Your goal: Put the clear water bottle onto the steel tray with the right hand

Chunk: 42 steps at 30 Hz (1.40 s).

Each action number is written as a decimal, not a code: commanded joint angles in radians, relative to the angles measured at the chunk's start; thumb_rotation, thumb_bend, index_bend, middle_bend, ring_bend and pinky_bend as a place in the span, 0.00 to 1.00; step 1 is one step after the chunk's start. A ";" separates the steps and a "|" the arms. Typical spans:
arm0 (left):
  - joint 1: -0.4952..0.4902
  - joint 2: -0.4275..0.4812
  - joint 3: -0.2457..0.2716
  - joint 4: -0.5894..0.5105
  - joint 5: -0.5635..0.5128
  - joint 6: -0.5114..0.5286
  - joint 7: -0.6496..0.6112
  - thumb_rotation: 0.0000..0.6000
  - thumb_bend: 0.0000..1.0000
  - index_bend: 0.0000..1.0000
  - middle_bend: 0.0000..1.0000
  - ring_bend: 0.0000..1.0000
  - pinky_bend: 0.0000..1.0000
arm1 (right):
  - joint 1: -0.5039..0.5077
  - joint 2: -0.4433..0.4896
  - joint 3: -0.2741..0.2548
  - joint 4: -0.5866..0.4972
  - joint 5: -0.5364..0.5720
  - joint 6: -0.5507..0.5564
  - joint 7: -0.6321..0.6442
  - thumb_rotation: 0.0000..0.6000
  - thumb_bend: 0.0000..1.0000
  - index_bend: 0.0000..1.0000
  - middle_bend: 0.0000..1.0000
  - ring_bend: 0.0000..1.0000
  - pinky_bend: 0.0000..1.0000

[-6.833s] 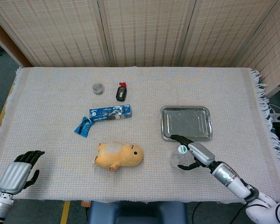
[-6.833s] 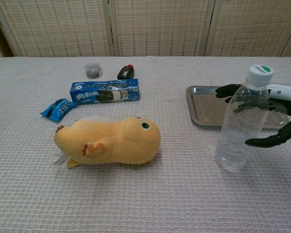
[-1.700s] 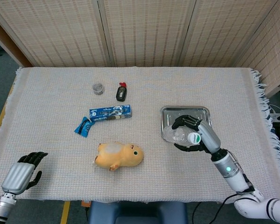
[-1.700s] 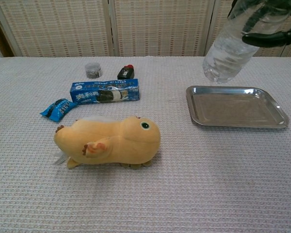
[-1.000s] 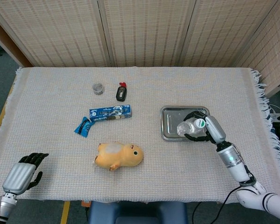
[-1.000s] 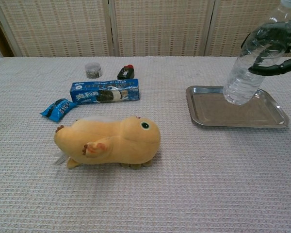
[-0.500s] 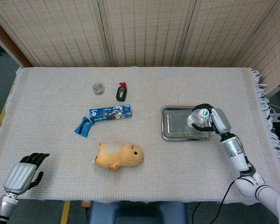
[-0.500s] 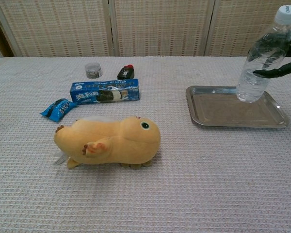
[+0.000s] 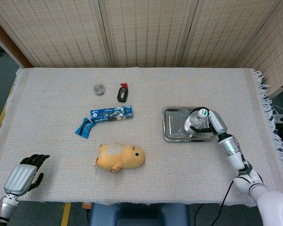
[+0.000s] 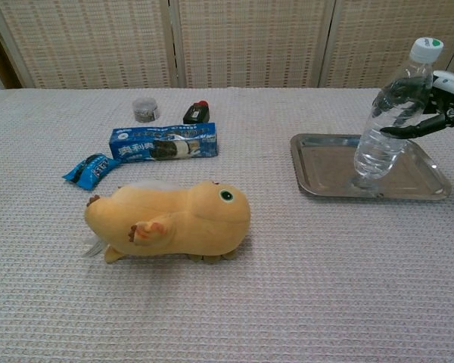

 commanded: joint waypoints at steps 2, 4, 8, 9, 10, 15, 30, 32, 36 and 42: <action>-0.001 -0.001 0.001 0.000 0.000 -0.003 0.002 1.00 0.53 0.17 0.19 0.15 0.25 | 0.000 0.005 -0.020 0.017 -0.017 0.000 0.037 1.00 0.00 0.24 0.23 0.00 0.25; -0.001 -0.001 0.001 0.000 -0.001 -0.004 0.003 1.00 0.53 0.17 0.19 0.15 0.25 | -0.001 0.005 -0.026 0.025 -0.019 0.002 0.048 1.00 0.00 0.18 0.18 0.00 0.23; -0.002 -0.001 0.001 0.000 -0.003 -0.004 0.006 1.00 0.53 0.17 0.19 0.15 0.25 | -0.004 0.005 -0.033 0.038 -0.022 0.005 0.060 1.00 0.00 0.09 0.12 0.00 0.22; -0.002 -0.001 0.001 -0.001 -0.003 -0.004 0.005 1.00 0.53 0.17 0.19 0.15 0.25 | -0.005 0.006 -0.036 0.041 -0.024 0.006 0.062 1.00 0.00 0.08 0.12 0.00 0.22; -0.001 -0.001 0.000 -0.001 -0.003 -0.003 0.005 1.00 0.53 0.17 0.19 0.15 0.25 | -0.006 0.007 -0.039 0.042 -0.025 0.007 0.063 1.00 0.00 0.06 0.10 0.00 0.22; -0.001 0.000 0.001 -0.002 -0.001 0.000 0.005 1.00 0.53 0.17 0.19 0.15 0.25 | -0.014 0.020 -0.050 0.039 -0.033 0.023 0.069 1.00 0.00 0.03 0.08 0.00 0.21; 0.003 0.004 0.002 -0.008 0.005 0.009 0.001 1.00 0.53 0.17 0.19 0.15 0.25 | -0.231 0.387 -0.079 -0.573 0.005 0.262 -0.754 1.00 0.00 0.00 0.00 0.00 0.16; 0.003 0.005 0.003 -0.009 0.006 0.010 0.002 1.00 0.53 0.17 0.19 0.15 0.25 | -0.267 0.423 -0.066 -0.682 0.054 0.275 -0.944 1.00 0.00 0.00 0.00 0.00 0.14; 0.002 0.004 0.002 -0.008 0.001 0.006 0.003 1.00 0.53 0.17 0.19 0.15 0.25 | -0.324 0.473 -0.048 -0.874 0.146 0.295 -1.246 1.00 0.00 0.00 0.00 0.00 0.13; 0.001 0.003 0.002 -0.008 -0.001 0.003 0.004 1.00 0.53 0.17 0.19 0.15 0.25 | -0.368 0.508 -0.049 -1.020 0.195 0.311 -1.454 1.00 0.00 0.00 0.00 0.00 0.13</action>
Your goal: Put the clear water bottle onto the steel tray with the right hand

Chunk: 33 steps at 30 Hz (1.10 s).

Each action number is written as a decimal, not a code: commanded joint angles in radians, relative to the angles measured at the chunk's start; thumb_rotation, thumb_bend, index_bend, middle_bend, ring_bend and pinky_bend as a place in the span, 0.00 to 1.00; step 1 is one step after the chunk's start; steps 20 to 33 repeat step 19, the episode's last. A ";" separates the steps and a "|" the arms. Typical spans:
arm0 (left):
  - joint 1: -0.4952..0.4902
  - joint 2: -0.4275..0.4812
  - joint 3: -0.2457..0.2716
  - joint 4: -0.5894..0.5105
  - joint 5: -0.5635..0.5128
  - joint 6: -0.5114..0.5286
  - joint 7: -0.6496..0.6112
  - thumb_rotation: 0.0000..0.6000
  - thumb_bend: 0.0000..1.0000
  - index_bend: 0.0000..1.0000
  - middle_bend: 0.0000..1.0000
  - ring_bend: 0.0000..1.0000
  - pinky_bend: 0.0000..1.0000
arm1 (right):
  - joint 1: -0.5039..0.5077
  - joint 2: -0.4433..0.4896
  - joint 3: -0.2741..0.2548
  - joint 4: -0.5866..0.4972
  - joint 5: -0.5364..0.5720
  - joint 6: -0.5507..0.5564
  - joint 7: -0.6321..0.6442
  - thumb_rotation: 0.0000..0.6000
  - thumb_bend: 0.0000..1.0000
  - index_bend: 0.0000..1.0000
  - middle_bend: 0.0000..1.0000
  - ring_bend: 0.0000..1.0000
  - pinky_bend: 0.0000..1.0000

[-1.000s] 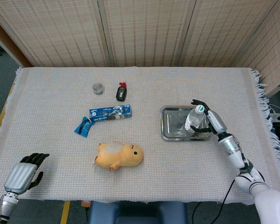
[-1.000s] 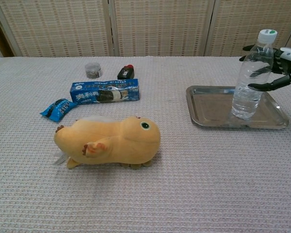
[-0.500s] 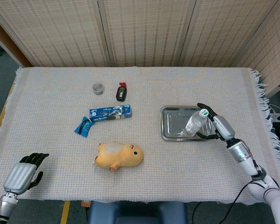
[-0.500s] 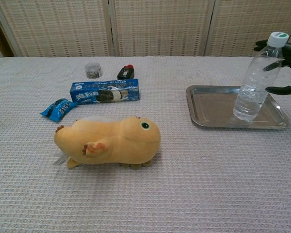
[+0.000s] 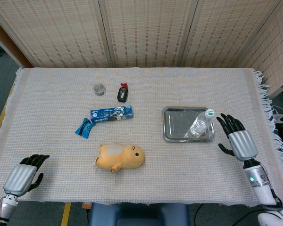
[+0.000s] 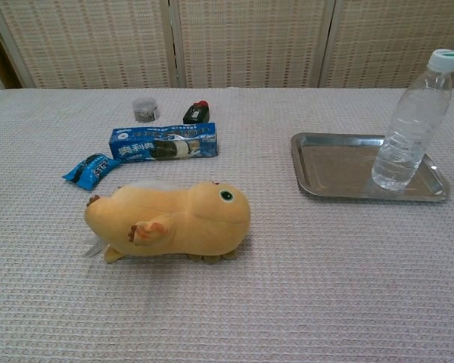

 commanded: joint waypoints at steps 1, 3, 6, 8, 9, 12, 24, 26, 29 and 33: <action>0.001 0.000 0.000 0.000 0.001 0.001 0.000 1.00 0.53 0.17 0.19 0.15 0.25 | -0.094 0.101 0.008 -0.228 0.086 0.042 -0.238 1.00 0.00 0.00 0.00 0.00 0.13; 0.001 -0.001 0.001 0.001 0.002 0.001 -0.001 1.00 0.53 0.17 0.19 0.15 0.25 | -0.098 0.114 -0.001 -0.244 0.074 0.033 -0.247 1.00 0.00 0.00 0.00 0.00 0.12; 0.001 0.000 0.000 0.001 0.001 0.001 -0.001 1.00 0.53 0.17 0.19 0.15 0.25 | -0.104 0.133 -0.013 -0.268 0.066 0.011 -0.253 1.00 0.00 0.00 0.00 0.00 0.11; 0.001 0.000 0.000 0.002 -0.001 0.001 -0.001 1.00 0.53 0.17 0.19 0.15 0.25 | -0.110 0.137 -0.016 -0.273 0.066 0.006 -0.266 1.00 0.00 0.00 0.00 0.00 0.09; 0.001 0.000 -0.001 0.002 -0.002 0.001 -0.001 1.00 0.53 0.17 0.19 0.15 0.25 | -0.113 0.137 -0.018 -0.276 0.066 0.006 -0.278 1.00 0.00 0.00 0.00 0.00 0.08; 0.000 -0.001 -0.003 0.005 -0.007 -0.002 -0.004 1.00 0.53 0.17 0.19 0.15 0.25 | -0.125 0.138 -0.027 -0.285 0.045 0.013 -0.307 1.00 0.00 0.00 0.00 0.00 0.07; -0.003 -0.005 -0.006 0.010 -0.017 -0.010 0.001 1.00 0.53 0.17 0.19 0.15 0.25 | -0.151 0.123 -0.039 -0.271 -0.012 0.045 -0.323 1.00 0.00 0.00 0.00 0.00 0.06; -0.003 -0.005 -0.006 0.010 -0.017 -0.010 0.001 1.00 0.53 0.17 0.19 0.15 0.25 | -0.151 0.123 -0.039 -0.271 -0.012 0.045 -0.323 1.00 0.00 0.00 0.00 0.00 0.06; -0.003 -0.005 -0.006 0.010 -0.017 -0.010 0.001 1.00 0.53 0.17 0.19 0.15 0.25 | -0.151 0.123 -0.039 -0.271 -0.012 0.045 -0.323 1.00 0.00 0.00 0.00 0.00 0.06; -0.003 -0.005 -0.006 0.010 -0.017 -0.010 0.001 1.00 0.53 0.17 0.19 0.15 0.25 | -0.151 0.123 -0.039 -0.271 -0.012 0.045 -0.323 1.00 0.00 0.00 0.00 0.00 0.06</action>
